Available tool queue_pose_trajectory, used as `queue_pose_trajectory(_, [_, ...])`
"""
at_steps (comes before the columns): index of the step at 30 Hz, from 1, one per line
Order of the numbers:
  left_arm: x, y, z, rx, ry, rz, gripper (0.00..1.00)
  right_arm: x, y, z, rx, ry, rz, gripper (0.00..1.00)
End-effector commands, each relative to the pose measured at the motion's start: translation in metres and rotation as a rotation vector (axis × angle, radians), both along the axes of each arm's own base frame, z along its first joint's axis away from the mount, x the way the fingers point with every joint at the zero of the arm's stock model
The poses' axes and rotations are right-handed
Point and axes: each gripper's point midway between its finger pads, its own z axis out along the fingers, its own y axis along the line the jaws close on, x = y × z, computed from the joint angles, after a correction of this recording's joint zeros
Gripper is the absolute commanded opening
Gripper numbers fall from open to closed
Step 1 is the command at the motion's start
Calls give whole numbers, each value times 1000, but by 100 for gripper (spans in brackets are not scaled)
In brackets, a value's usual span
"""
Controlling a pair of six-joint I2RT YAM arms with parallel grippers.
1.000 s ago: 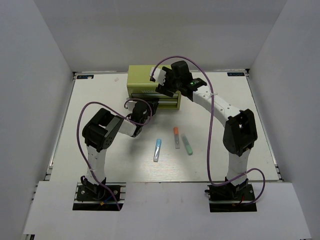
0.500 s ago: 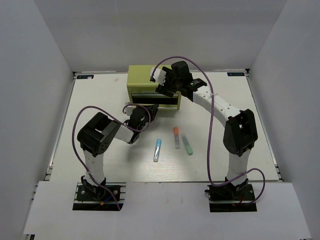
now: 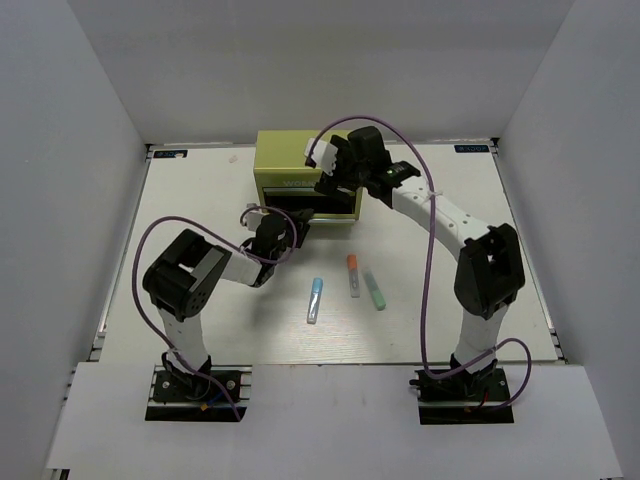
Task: Sort the stationery into containers
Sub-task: Open the drawer, then grab a piece of stationery with the right arm
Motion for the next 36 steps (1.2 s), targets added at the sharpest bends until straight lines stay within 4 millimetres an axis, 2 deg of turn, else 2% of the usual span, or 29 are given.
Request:
queue_pose_trajectory(1, [4,18,12,85,-13,20,66,-27,-18,5,21,74,-23,90])
queue_pose_trajectory(2, [3,18,16,91,-19,17,69,-34,-22,19,46,54,-18,90])
queue_pose_trajectory(3, [3,18,22,85,-30,18,70,-40,-23,14,42,64,-16,90])
queue_pose_trajectory(4, [4,21,26,91,-35,13,74,-50,-27,28,69,48,-10,90])
queue_pose_trajectory(5, [3,19,25,99,-38,0,74,-54,-31,31,80,45,-13,90])
queue_pose_trajectory(6, [2,20,28,99,-38,0,74,-63,-34,24,76,59,-7,90])
queue_pose_trajectory(7, [-1,18,23,128,-31,-26,74,-69,-38,37,98,33,-4,90])
queue_pose_trajectory(8, [-5,16,25,131,-31,-51,75,-76,-40,36,109,40,1,90])
queue_pose_trajectory(9, [-7,14,26,142,-32,-69,75,-90,-46,23,105,63,9,90])
queue_pose_trajectory(10, [-12,13,25,157,-18,-92,75,-99,-49,32,130,49,20,90])
queue_pose_trajectory(11, [-18,9,22,175,-8,-138,75,-108,-53,17,140,101,-8,90])
queue_pose_trajectory(12, [-21,7,24,189,-7,-165,75,-113,-60,32,177,67,-36,90])
queue_pose_trajectory(14, [-37,3,20,251,10,-266,75,-130,-70,-3,160,161,-61,90])
queue_pose_trajectory(15, [-44,2,19,277,14,-304,75,-138,-75,-6,175,184,-77,84])
queue_pose_trajectory(16, [-53,-2,17,307,17,-347,76,-154,-80,-27,180,256,-68,74])
queue_pose_trajectory(17, [-65,4,4,357,65,-381,76,-161,-84,-34,181,284,-70,46])
queue_pose_trajectory(18, [-77,5,6,412,42,-431,76,-170,-85,-37,210,324,-71,35])
queue_pose_trajectory(19, [-84,10,3,437,54,-444,76,-187,-88,-54,207,387,-61,28])
queue_pose_trajectory(20, [-95,15,-3,456,76,-469,76,-194,-90,-59,213,415,-64,21])
queue_pose_trajectory(21, [-109,21,-13,484,96,-502,76,-201,-90,-65,225,461,-79,21])
queue_pose_trajectory(22, [-112,27,-5,490,76,-504,76,-209,-93,-78,222,521,-105,20])
queue_pose_trajectory(24, [-130,34,-11,554,86,-580,76,-219,-99,-95,222,602,-152,20])
queue_pose_trajectory(26, [-138,40,-8,622,68,-608,76,-232,-105,-114,208,694,-203,20])
queue_pose_trajectory(28, [-146,47,-11,683,64,-652,76,-240,-106,-124,206,766,-251,24])
queue_pose_trajectory(29, [-146,47,-3,692,32,-653,76,-244,-108,-130,198,795,-271,28])
queue_pose_trajectory(32, [-151,54,-3,763,7,-699,76,-244,-106,-141,201,842,-319,38])
queue_pose_trajectory(33, [-150,54,3,776,-12,-704,76,-245,-106,-146,194,859,-328,45])
queue_pose_trajectory(36, [-155,56,5,835,-9,-758,76,-239,-105,-159,183,863,-381,52])
